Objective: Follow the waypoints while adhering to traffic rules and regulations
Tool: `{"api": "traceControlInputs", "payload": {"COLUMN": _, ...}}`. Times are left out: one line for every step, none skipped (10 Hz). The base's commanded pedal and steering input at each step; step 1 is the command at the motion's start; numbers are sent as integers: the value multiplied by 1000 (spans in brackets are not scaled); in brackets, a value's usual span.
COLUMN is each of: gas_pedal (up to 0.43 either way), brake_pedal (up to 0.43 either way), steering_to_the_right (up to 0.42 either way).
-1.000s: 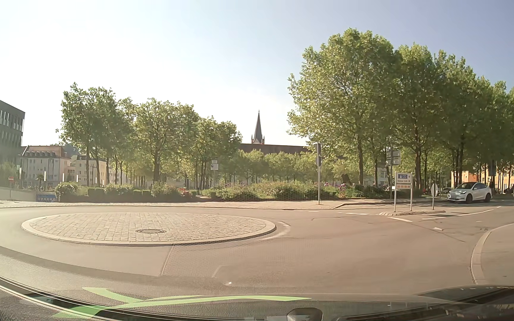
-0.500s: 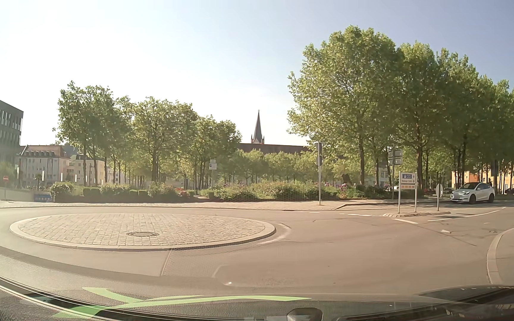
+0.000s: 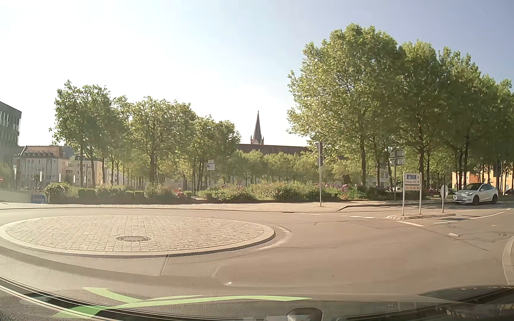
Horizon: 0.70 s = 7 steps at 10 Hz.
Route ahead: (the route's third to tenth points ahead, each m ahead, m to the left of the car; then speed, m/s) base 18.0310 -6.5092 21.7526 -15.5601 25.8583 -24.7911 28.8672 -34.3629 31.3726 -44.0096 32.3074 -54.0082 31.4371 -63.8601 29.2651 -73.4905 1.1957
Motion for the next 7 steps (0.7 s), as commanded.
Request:
{"api": "traceControlInputs", "payload": {"gas_pedal": 28, "brake_pedal": 0, "steering_to_the_right": 9}}
{"api": "traceControlInputs", "payload": {"gas_pedal": 28, "brake_pedal": 0, "steering_to_the_right": 9}}
{"api": "traceControlInputs", "payload": {"gas_pedal": 28, "brake_pedal": 0, "steering_to_the_right": 10}}
{"api": "traceControlInputs", "payload": {"gas_pedal": 28, "brake_pedal": 0, "steering_to_the_right": 11}}
{"api": "traceControlInputs", "payload": {"gas_pedal": 20, "brake_pedal": 0, "steering_to_the_right": 11}}
{"api": "traceControlInputs", "payload": {"gas_pedal": 8, "brake_pedal": 0, "steering_to_the_right": 11}}
{"api": "traceControlInputs", "payload": {"gas_pedal": 0, "brake_pedal": 0, "steering_to_the_right": 12}}
